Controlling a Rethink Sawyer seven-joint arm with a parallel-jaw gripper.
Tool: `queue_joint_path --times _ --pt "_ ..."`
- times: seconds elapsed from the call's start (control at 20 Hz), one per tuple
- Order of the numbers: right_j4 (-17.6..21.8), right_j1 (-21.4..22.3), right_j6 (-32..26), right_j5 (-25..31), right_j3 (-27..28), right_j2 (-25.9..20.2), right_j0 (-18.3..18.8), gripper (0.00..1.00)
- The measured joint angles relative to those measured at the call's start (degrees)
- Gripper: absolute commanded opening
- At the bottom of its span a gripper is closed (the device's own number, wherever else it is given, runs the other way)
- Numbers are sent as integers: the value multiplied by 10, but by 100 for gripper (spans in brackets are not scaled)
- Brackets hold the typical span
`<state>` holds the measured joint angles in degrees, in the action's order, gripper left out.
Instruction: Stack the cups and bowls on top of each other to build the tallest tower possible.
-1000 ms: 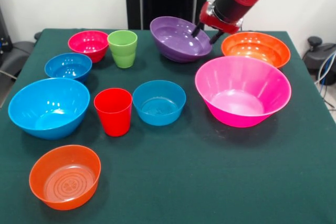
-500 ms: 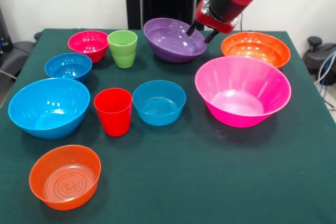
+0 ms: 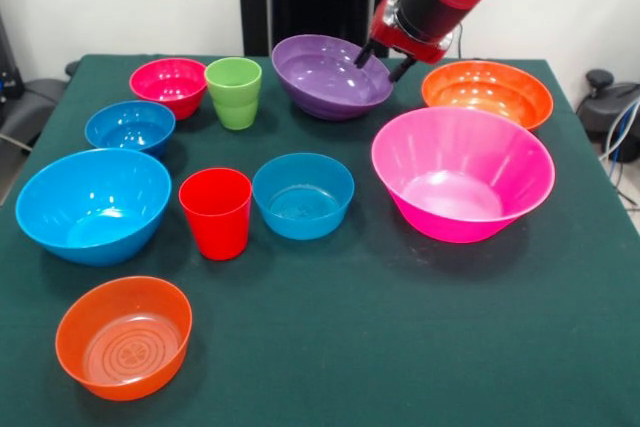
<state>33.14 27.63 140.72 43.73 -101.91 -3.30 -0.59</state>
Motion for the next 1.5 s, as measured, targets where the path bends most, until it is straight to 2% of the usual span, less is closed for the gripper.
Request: queue_joint_path --times 1.0,1.5 --pt "-52 22 0 0 0 -6 10 100" --pt "-53 23 0 0 0 -6 12 100"
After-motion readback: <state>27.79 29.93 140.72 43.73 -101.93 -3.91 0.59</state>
